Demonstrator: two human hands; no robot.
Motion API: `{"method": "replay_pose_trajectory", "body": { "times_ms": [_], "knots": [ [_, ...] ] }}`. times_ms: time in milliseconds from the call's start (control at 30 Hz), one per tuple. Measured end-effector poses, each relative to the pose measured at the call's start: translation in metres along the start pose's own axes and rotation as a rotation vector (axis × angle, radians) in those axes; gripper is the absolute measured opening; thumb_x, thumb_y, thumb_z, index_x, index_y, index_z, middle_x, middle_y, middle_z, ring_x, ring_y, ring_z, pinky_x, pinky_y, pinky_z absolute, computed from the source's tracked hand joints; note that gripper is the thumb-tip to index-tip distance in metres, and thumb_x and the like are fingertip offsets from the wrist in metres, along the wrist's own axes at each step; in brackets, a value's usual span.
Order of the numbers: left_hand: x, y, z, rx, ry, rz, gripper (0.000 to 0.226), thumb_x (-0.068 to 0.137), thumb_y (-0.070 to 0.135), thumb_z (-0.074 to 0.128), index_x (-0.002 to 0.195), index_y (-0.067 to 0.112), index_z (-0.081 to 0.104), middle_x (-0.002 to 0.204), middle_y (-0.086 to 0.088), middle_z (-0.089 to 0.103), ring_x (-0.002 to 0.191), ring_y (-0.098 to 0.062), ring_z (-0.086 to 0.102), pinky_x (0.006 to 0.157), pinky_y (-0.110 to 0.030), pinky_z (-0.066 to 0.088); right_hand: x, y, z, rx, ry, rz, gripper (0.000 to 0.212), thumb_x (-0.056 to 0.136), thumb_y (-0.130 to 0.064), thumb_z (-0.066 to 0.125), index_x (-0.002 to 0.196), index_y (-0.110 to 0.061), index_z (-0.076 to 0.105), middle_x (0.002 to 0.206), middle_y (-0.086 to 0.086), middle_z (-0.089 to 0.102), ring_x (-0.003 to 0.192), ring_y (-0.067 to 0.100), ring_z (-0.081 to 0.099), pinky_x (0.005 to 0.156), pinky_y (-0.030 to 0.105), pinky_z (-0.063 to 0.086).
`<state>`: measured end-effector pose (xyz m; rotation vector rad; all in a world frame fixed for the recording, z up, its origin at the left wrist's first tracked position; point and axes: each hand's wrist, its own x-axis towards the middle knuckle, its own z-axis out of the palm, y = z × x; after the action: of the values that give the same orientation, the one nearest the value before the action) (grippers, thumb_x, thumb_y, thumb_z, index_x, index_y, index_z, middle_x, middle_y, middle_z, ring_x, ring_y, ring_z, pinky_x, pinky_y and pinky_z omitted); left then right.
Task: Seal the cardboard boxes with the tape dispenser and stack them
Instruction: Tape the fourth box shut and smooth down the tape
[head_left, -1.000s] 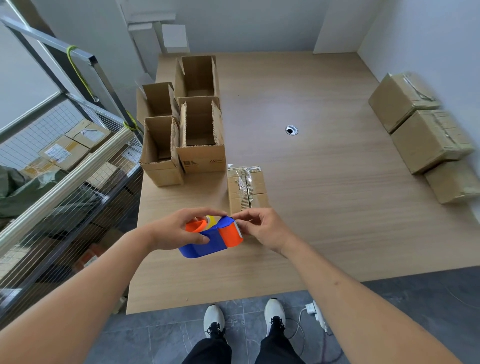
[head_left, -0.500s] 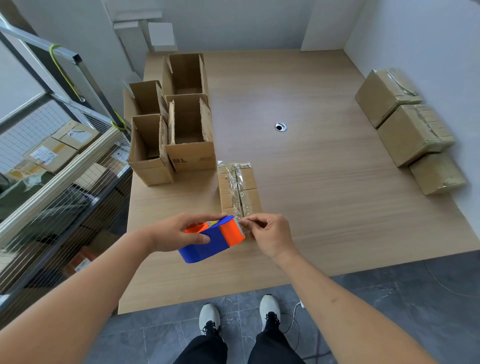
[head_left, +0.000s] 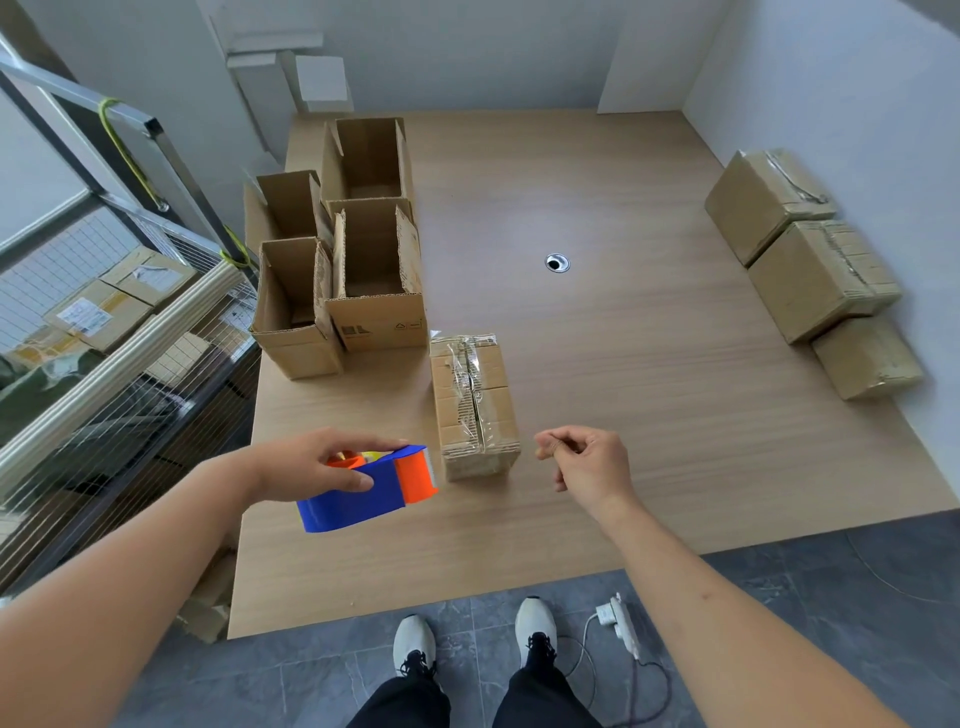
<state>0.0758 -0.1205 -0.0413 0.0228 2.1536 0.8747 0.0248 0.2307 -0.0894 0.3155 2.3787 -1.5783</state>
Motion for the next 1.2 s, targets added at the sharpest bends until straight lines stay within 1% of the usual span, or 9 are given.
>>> {"method": "replay_pose_trajectory", "body": {
  "times_ms": [133,300,400,500,633,767,867,967,1200],
  "knots": [
    [0.013,-0.005,-0.001,-0.039,0.015,-0.025,0.048,0.101,0.041,0.059,0.131,0.074,0.043,0.129,0.017,0.055,0.113,-0.011,0.054,0.099,-0.04,0.045,0.009,0.009,0.01,0.029,0.006,0.065,0.011,0.091,-0.017,0.076,0.081,-0.022,0.079,0.074,-0.003,0.076,0.045,0.016,0.049,0.048,0.032,0.05],
    [0.034,-0.009,0.001,-0.043,0.046,-0.05,0.046,0.102,0.041,0.056,0.13,0.075,0.043,0.132,0.021,0.055,0.113,-0.011,0.054,0.094,-0.034,0.045,0.022,0.027,0.028,0.049,0.015,0.107,0.013,0.09,-0.021,0.078,0.077,-0.025,0.079,0.075,-0.006,0.077,0.048,0.003,0.051,0.061,0.028,0.044],
    [0.043,-0.011,0.005,-0.03,0.048,-0.044,0.047,0.095,0.049,0.054,0.131,0.076,0.041,0.14,0.022,0.053,0.123,-0.016,0.051,0.108,-0.045,0.04,0.029,0.035,0.032,0.053,0.0,0.101,0.012,0.09,-0.021,0.077,0.078,-0.025,0.079,0.076,-0.007,0.077,0.069,0.003,0.068,0.076,0.028,0.052],
    [0.051,-0.01,0.011,-0.051,0.067,-0.043,0.045,0.103,0.037,0.054,0.134,0.068,0.046,0.132,0.023,0.057,0.117,-0.014,0.054,0.105,-0.04,0.042,0.033,0.035,0.036,-0.159,-0.008,0.008,0.015,0.097,-0.027,0.065,0.1,-0.024,0.079,0.096,-0.006,0.078,0.095,0.016,0.071,0.088,0.032,0.054],
    [0.057,-0.003,0.013,-0.025,0.08,-0.039,0.045,0.106,0.033,0.052,0.14,0.061,0.046,0.123,0.02,0.058,0.107,-0.009,0.054,0.094,-0.034,0.043,0.04,0.021,0.044,-0.447,-0.076,0.105,0.051,0.106,-0.031,0.038,0.157,-0.035,0.033,0.143,0.006,0.039,0.124,0.03,0.053,0.102,0.039,0.041],
    [0.058,-0.003,0.017,-0.083,0.09,-0.023,0.044,0.107,0.029,0.051,0.14,0.058,0.046,0.12,0.021,0.058,0.104,-0.006,0.054,0.085,-0.028,0.041,0.038,0.011,0.057,-0.654,0.174,-0.258,0.05,0.105,-0.028,0.035,0.155,-0.026,0.039,0.151,0.007,0.043,0.132,0.03,0.048,0.105,0.044,0.04],
    [0.061,-0.004,0.025,-0.149,0.08,0.022,0.045,0.106,0.026,0.052,0.138,0.058,0.048,0.123,0.02,0.06,0.108,-0.014,0.057,0.09,-0.029,0.042,0.035,0.009,0.078,-0.774,-0.088,-0.541,0.059,0.106,-0.046,0.023,0.161,-0.026,0.027,0.169,0.002,0.02,0.154,0.019,0.019,0.122,0.043,0.019],
    [0.059,-0.009,0.028,-0.188,0.076,0.05,0.047,0.106,0.024,0.053,0.139,0.057,0.047,0.127,0.024,0.057,0.107,-0.002,0.055,0.085,-0.022,0.041,0.037,0.02,0.087,-0.929,-0.237,-0.592,0.066,0.105,-0.057,0.013,0.164,-0.028,0.004,0.171,-0.004,-0.007,0.156,0.012,-0.012,0.126,0.041,-0.006],
    [0.044,-0.047,0.029,-0.264,0.023,0.09,0.051,0.106,0.025,0.054,0.142,0.06,0.045,0.131,0.027,0.06,0.114,-0.002,0.056,0.096,-0.025,0.043,0.04,0.022,0.089,-1.012,-0.259,-0.56,0.069,0.101,-0.062,0.006,0.162,-0.032,-0.005,0.168,-0.009,-0.017,0.153,0.007,-0.021,0.123,0.036,-0.016]
  ]
}}
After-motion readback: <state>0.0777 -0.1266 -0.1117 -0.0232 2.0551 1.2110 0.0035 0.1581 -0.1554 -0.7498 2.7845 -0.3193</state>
